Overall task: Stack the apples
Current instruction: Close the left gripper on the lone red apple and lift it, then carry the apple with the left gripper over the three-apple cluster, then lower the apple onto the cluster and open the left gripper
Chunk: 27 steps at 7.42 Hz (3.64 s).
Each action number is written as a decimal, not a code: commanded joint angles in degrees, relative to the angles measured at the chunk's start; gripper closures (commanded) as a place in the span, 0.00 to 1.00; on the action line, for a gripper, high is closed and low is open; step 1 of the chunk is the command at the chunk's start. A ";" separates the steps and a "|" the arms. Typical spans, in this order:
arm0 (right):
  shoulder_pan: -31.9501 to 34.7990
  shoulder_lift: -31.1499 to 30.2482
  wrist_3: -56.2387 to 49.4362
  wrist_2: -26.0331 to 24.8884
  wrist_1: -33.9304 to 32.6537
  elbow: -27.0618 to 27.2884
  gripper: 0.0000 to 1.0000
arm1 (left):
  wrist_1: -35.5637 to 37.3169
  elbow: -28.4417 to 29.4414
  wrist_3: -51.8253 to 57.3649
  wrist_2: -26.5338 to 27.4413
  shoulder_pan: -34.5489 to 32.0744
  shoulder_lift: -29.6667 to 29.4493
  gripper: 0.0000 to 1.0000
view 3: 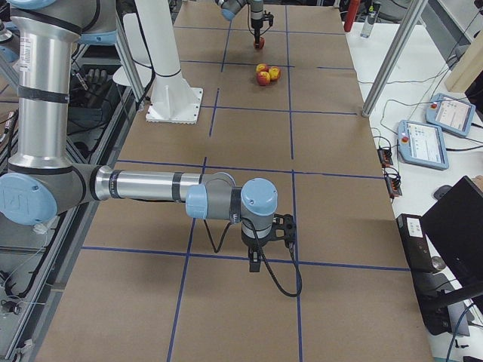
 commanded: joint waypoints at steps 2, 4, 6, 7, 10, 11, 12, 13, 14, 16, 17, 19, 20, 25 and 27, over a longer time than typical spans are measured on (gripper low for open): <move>0.00 0.00 0.00 0.00 0.00 0.00 0.00 | 9.15 -7.82 -0.37 -1.24 -0.68 -2.04 0.82; 0.00 0.00 0.00 0.00 0.00 0.00 0.00 | 25.15 -14.00 -4.56 -1.24 -1.65 -11.32 0.81; 0.00 0.00 0.00 0.00 0.00 0.00 0.00 | 30.57 -13.23 -14.38 -1.33 -1.30 -21.70 0.81; 0.00 0.00 0.00 0.00 0.00 0.00 0.00 | 30.58 -12.53 -18.79 -1.33 -0.86 -24.62 0.81; 0.00 0.00 0.00 0.00 0.00 0.00 0.00 | 28.92 -6.91 -25.41 -1.33 2.47 -30.01 0.82; 0.00 0.00 0.00 0.00 0.00 0.00 0.00 | 28.22 -6.72 -26.47 -1.25 3.61 -30.01 0.82; 0.00 0.00 0.00 0.00 0.00 0.00 0.00 | 27.95 -6.37 -27.70 -1.24 4.67 -30.01 0.81; 0.00 0.00 0.00 0.00 0.00 0.00 0.00 | 27.95 -6.02 -28.14 -1.16 5.46 -29.92 0.81; 0.00 0.00 0.00 0.00 0.00 0.00 0.00 | 27.68 -4.98 -28.93 -1.16 5.65 -30.01 0.81; 0.00 0.00 0.00 0.00 0.00 0.00 0.00 | 27.68 -4.88 -29.03 -1.16 6.26 -30.01 0.81; 0.00 0.00 0.00 0.00 0.00 0.00 0.00 | 27.68 -4.79 -29.11 -1.16 6.52 -30.01 0.80; 0.00 0.00 0.00 0.00 0.00 0.00 0.00 | 27.68 -4.88 -29.38 -1.24 6.97 -30.27 0.79; 0.00 0.00 0.00 0.00 0.00 0.00 0.00 | 27.68 -4.88 -29.38 -1.16 6.97 -30.71 0.76; 0.00 0.00 0.00 0.00 0.00 0.00 0.00 | 27.77 -4.00 -29.47 -1.07 7.23 -31.33 0.53; 0.00 0.00 0.00 0.00 0.00 0.00 0.00 | 27.77 -4.00 -29.55 -0.89 7.14 -31.24 0.26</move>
